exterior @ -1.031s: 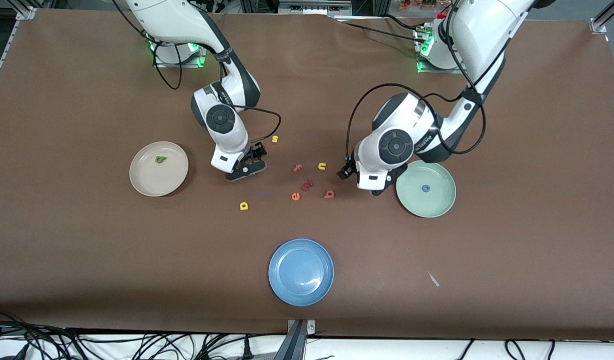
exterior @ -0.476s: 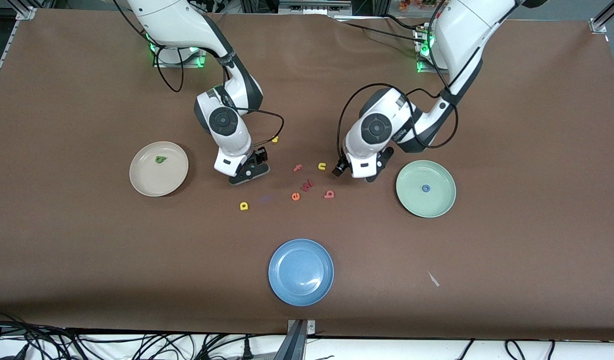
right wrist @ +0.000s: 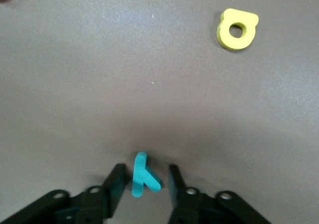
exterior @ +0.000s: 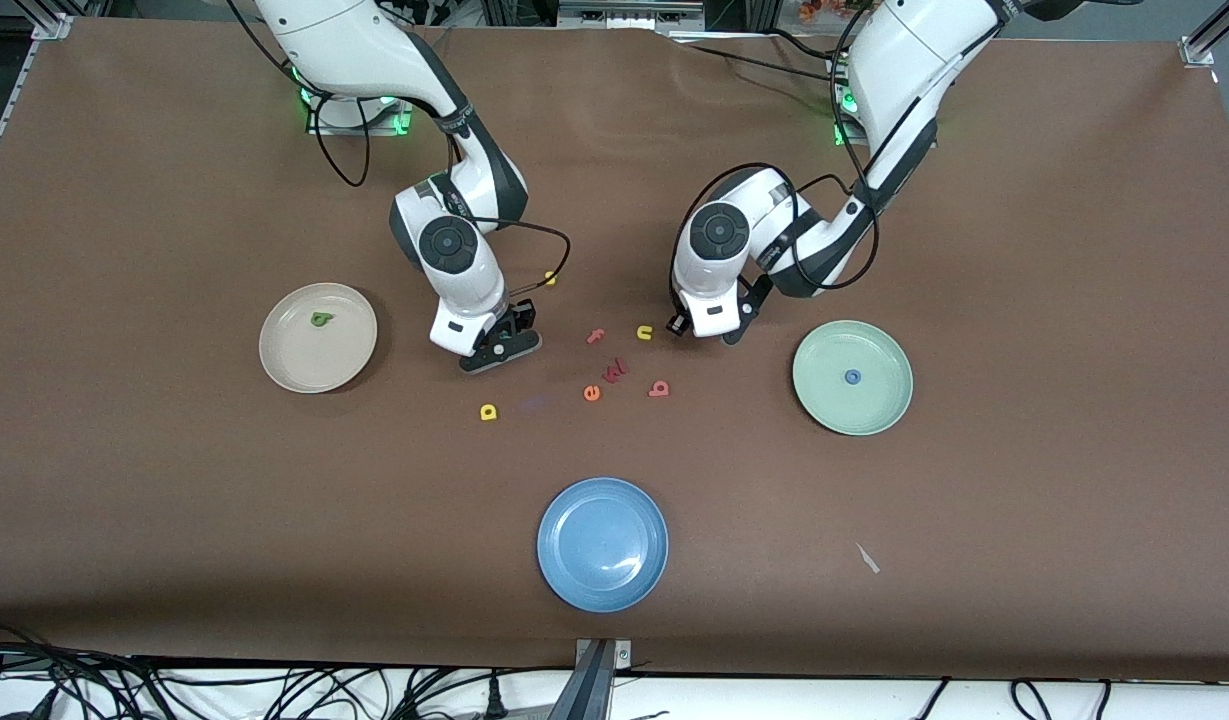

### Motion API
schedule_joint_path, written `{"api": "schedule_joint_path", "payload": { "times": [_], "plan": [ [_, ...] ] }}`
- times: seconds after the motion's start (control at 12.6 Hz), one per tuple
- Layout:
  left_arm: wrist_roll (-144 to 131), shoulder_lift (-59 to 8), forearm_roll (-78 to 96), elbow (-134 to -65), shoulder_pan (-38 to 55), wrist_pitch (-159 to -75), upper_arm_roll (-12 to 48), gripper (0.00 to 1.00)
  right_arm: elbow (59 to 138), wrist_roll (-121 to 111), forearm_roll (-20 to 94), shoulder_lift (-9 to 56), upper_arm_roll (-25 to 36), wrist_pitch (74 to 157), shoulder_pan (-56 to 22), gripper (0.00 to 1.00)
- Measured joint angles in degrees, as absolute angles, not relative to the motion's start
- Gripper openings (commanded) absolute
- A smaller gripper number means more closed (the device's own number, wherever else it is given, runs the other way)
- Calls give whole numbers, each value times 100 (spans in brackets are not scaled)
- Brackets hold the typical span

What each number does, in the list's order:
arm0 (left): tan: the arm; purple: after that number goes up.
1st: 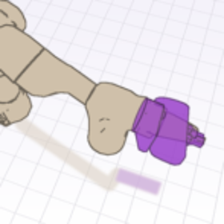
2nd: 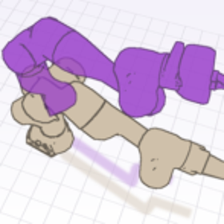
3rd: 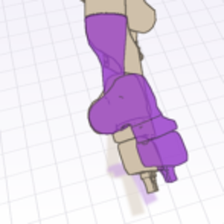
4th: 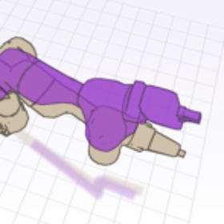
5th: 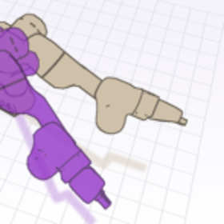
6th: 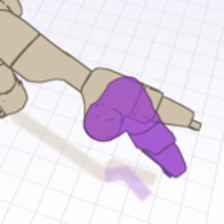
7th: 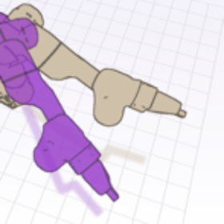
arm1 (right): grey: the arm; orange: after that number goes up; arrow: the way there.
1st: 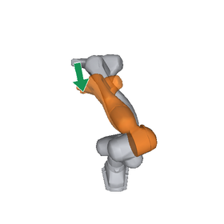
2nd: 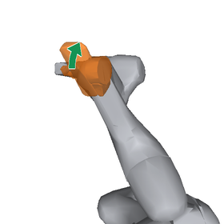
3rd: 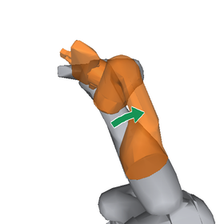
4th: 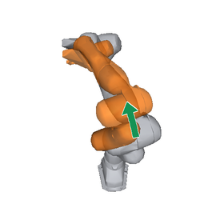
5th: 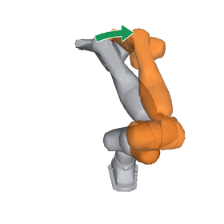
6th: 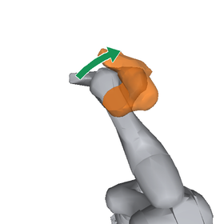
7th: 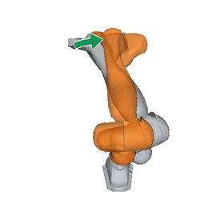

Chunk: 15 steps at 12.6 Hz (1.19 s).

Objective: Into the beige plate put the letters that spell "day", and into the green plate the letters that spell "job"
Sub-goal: 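Grasp the cyan k with the right gripper while the left gripper grasps the cyan r, then place the k in the white plate while the left gripper places the r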

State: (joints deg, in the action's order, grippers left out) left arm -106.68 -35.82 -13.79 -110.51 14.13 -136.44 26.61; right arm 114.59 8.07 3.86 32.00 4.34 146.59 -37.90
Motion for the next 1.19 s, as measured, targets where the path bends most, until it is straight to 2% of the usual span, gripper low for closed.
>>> {"api": "schedule_joint_path", "payload": {
  "times": [0.08,0.32,0.4,0.55,0.63,0.87,1.19],
  "plan": [
    [-10670,-3612,-1379,-11052,1408,-13658,2645,48,11458,815,385,3193,440,14653,-3789,20],
    [-10671,-3657,-1380,-11053,1371,-13685,2625,45,11457,855,388,3188,447,14651,-3789,1],
    [-10671,-3677,-1380,-11054,1365,-13741,2620,38,11456,930,396,3188,449,14652,-3788,0],
    [-10674,-3707,-1380,-11052,1359,-13832,2618,5,11423,1379,405,3184,483,14684,-3785,0],
    [-10675,-3707,-1380,-11040,1354,-13866,2617,0,11386,1649,405,3171,557,14693,-3785,0],
    [-10684,-3709,-1380,-11040,1346,-13867,2616,0,11341,2367,406,3022,1015,14648,-3769,0],
    [-10689,-3701,-1383,-11024,1339,-13766,2615,0,11353,2445,406,2706,1774,13809,-3753,0]
  ]
}}
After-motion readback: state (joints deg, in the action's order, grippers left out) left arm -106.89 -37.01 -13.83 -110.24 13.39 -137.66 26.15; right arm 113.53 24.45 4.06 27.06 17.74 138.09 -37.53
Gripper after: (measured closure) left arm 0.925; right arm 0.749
